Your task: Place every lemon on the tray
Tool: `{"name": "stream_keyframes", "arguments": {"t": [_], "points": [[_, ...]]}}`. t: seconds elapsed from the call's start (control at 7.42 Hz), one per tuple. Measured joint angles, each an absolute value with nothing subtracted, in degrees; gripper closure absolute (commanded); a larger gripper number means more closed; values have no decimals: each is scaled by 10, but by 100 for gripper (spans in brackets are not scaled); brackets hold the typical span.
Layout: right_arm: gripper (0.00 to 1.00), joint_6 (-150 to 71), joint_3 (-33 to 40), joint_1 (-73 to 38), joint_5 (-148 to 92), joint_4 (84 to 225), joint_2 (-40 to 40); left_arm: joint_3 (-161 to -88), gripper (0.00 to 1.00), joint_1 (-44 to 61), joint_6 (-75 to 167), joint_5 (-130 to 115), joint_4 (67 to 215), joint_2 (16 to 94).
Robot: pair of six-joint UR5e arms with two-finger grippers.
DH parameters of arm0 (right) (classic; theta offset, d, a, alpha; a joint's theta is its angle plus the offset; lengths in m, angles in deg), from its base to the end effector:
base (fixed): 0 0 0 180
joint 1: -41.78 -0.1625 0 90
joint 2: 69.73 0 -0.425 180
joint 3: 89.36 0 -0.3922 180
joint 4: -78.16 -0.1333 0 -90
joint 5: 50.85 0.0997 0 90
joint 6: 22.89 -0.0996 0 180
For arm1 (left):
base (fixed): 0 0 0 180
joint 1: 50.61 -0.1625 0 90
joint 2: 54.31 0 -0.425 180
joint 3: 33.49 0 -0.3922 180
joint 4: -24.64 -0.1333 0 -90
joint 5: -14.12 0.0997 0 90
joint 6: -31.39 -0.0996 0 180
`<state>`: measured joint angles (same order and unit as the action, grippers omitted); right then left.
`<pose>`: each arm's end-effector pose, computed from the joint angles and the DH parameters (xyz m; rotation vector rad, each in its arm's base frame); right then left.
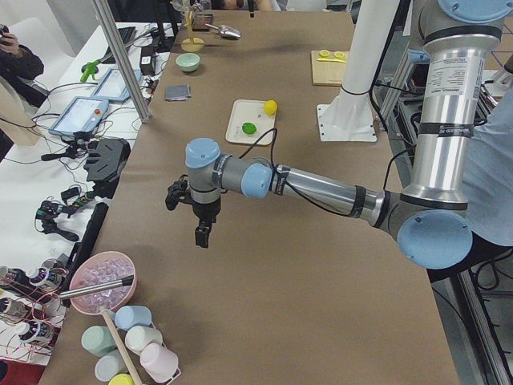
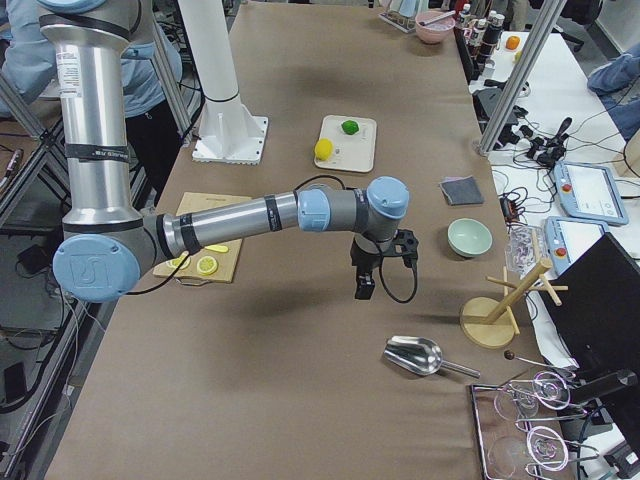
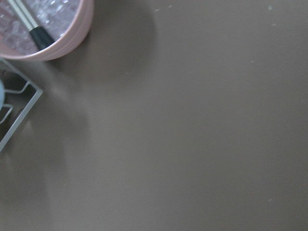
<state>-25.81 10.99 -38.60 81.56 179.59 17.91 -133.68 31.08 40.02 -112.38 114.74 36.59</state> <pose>-0.0186 -0.5054 0.5721 -0.0597 -0.7385 -0.1198 -0.0003 -0.5103 0.5712 0.0931 0.6558 0.0568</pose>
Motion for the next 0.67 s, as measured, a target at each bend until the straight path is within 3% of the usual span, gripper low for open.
{"name": "stream_keyframes", "arguments": {"t": [0.67], "points": [[0, -249, 56, -395, 815, 1787, 158, -1329, 2, 396, 320, -1186, 1149, 304]]}}
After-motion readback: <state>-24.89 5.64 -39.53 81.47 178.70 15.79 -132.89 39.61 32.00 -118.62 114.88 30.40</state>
